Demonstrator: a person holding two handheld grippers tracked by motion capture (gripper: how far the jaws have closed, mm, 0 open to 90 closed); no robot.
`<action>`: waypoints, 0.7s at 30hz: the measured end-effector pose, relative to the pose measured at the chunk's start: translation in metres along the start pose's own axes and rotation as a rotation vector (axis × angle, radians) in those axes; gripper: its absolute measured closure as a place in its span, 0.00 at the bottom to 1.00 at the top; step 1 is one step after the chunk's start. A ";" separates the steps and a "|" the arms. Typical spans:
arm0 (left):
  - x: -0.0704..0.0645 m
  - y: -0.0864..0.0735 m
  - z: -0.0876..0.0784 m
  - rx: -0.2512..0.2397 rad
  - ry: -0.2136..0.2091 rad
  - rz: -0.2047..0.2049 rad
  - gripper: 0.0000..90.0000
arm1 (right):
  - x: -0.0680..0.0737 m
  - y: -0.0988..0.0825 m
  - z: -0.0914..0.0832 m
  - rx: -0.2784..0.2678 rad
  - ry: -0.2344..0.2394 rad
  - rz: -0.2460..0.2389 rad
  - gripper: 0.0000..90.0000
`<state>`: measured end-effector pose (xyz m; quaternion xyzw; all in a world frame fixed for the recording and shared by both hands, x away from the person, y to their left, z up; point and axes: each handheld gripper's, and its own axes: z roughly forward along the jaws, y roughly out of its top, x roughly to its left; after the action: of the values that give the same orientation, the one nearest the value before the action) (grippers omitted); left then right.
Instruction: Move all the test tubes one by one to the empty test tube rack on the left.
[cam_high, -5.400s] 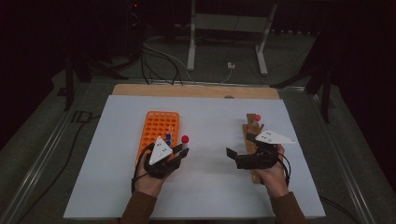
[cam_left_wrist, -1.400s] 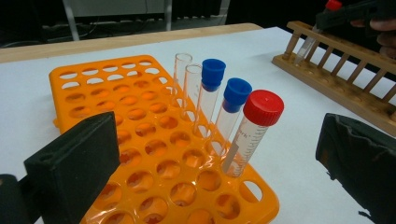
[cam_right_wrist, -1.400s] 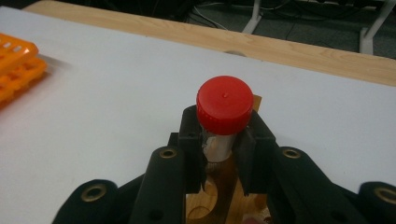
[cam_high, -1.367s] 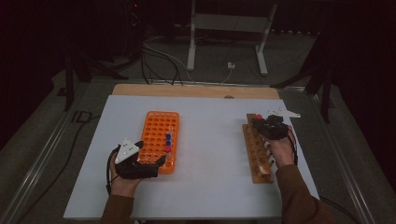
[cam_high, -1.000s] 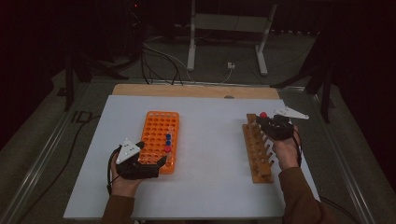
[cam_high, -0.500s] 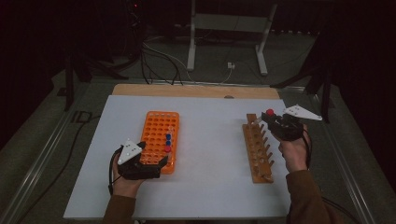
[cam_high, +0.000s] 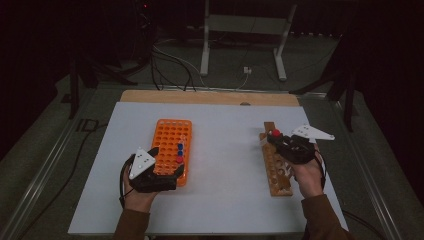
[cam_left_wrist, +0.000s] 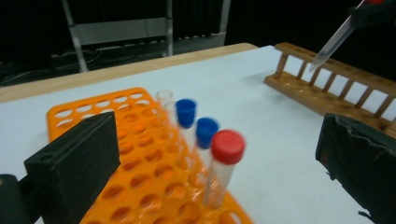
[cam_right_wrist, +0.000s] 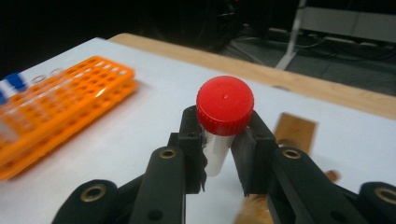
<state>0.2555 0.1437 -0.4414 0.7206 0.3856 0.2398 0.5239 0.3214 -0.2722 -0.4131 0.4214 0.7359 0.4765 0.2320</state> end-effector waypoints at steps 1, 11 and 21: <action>-0.003 0.002 0.001 0.000 -0.005 0.010 0.01 | 0.003 -0.002 0.001 0.005 0.011 0.001 0.82; -0.037 0.016 0.021 0.012 -0.052 0.077 0.01 | 0.033 -0.009 0.003 0.012 0.109 -0.043 0.82; -0.069 0.021 0.053 0.053 -0.116 0.093 0.05 | 0.050 -0.010 0.005 0.034 0.167 -0.069 0.82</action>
<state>0.2609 0.0545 -0.4359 0.7642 0.3268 0.2113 0.5143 0.2940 -0.2294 -0.4208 0.3585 0.7746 0.4894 0.1789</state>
